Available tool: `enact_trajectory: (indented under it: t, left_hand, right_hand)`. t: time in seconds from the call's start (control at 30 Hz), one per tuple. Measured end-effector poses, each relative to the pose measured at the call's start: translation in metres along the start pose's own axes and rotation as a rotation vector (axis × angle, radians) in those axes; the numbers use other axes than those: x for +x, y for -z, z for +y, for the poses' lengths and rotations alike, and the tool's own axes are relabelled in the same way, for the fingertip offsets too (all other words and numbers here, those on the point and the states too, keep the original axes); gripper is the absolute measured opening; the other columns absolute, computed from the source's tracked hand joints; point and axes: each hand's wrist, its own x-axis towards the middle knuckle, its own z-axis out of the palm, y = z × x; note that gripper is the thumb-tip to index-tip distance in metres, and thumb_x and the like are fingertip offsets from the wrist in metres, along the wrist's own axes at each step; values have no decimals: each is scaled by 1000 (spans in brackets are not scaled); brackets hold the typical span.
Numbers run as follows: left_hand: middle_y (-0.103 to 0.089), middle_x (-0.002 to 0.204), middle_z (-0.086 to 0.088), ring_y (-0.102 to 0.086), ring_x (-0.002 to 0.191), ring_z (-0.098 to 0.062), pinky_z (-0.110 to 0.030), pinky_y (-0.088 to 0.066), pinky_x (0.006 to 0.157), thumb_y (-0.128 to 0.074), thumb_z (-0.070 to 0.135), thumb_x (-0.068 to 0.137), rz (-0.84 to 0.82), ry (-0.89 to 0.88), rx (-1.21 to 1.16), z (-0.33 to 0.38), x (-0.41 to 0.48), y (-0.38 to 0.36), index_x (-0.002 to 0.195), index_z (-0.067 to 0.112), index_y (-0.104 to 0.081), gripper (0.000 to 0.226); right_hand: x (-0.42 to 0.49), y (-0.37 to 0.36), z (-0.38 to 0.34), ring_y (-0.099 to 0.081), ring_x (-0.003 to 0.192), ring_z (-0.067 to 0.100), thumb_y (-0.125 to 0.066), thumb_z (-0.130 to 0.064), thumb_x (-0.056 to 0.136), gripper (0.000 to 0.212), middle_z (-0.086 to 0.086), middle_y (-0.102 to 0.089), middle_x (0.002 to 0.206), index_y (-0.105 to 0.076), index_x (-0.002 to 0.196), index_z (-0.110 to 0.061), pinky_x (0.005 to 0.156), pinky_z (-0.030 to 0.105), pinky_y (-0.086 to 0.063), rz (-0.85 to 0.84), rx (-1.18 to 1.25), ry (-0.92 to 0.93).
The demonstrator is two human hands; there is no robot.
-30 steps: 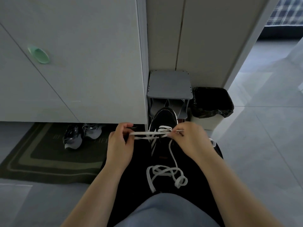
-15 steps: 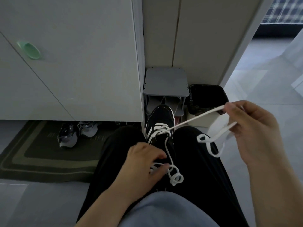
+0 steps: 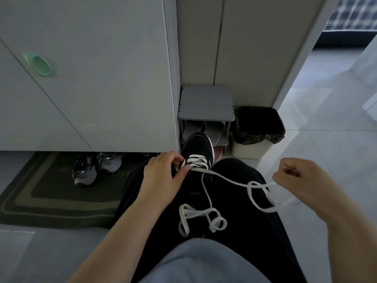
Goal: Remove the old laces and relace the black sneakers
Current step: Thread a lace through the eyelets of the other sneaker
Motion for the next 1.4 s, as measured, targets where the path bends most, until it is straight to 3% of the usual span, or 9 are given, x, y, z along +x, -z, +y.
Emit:
enact_trajectory:
  t: [0.23, 0.37, 0.57, 0.67, 0.87, 0.97, 1.13, 1.3, 1.4]
  left_hand:
    - [-58, 82, 13, -54, 94, -21, -42, -46, 87, -62, 35, 84, -206, 80, -92, -8, 25, -17, 71, 35, -52, 17]
    - [-54, 92, 13, -50, 97, -16, -39, -43, 91, -61, 28, 86, -119, 73, -125, 5, 18, -15, 89, 31, -49, 13]
    - [-46, 115, 17, -33, 111, -3, -20, -26, 97, -52, 62, 76, -429, -321, 181, 34, -48, 1, 123, 32, -45, 56]
    - [-47, 129, 11, -33, 123, -11, -24, -21, 102, -47, 61, 80, -502, -370, 355, 19, -60, -10, 138, 29, -32, 67]
    - [-60, 87, 16, -49, 82, 1, -5, -37, 77, -55, 43, 74, -497, -504, 26, -7, -58, -15, 104, 28, -66, 36]
    - [-56, 96, 24, -53, 89, 7, -1, -34, 80, -59, 28, 79, -498, -391, -180, -10, -51, -5, 105, 32, -65, 26]
    - [-68, 83, 9, -63, 72, -2, -10, -45, 68, -60, 10, 78, -190, -105, -402, -13, -18, 26, 81, 25, -73, 20]
    - [-69, 87, 13, -63, 81, 0, -18, -46, 70, -58, 10, 89, -54, 105, -179, -40, 13, 40, 99, 31, -61, 23]
    - [-54, 116, 8, -47, 113, -15, -29, -34, 95, -51, -2, 84, -60, 167, 25, -36, 11, 31, 129, 25, -45, 53]
  right_hand:
    - [-4, 5, -3, -26, 48, 9, -43, 4, 83, 44, -7, -28, 48, -42, 46, -19, 50, 22, -22, 182, 780, 97]
    - [-4, -3, -23, -25, 45, 9, -43, 3, 86, 44, -8, -30, 47, -44, 49, -21, 46, 19, -22, 130, 980, 137]
    - [7, -23, -6, -46, 55, 6, -61, -22, 87, 13, -7, -47, 63, -51, 95, -22, 52, 22, -35, -60, -113, 62]
    - [0, -38, -10, -52, 62, 14, -48, -31, 94, 17, 0, -53, 70, -49, 110, -27, 60, 23, -39, -137, 2, 86]
    - [-2, -65, -17, -54, 88, -4, -36, -16, 98, 32, -20, -53, 97, -62, 112, -26, 78, 10, -41, -261, -90, 425]
    - [2, -79, -8, -51, 75, -7, -36, -14, 99, 35, -21, -52, 85, -62, 117, -30, 68, 8, -38, -427, -233, 378]
    - [9, -92, 0, -59, 79, 6, -39, -13, 98, 16, -11, -63, 84, -50, 101, -25, 68, 16, -44, -261, -110, 211]
    - [18, -95, 3, -59, 72, -2, -50, -13, 94, 18, -15, -64, 81, -63, 94, -26, 65, 5, -43, -221, -69, 211]
    - [22, -98, 0, -61, 79, 2, -55, -15, 92, 17, -11, -64, 85, -69, 99, -22, 72, 10, -45, -183, -110, 264]
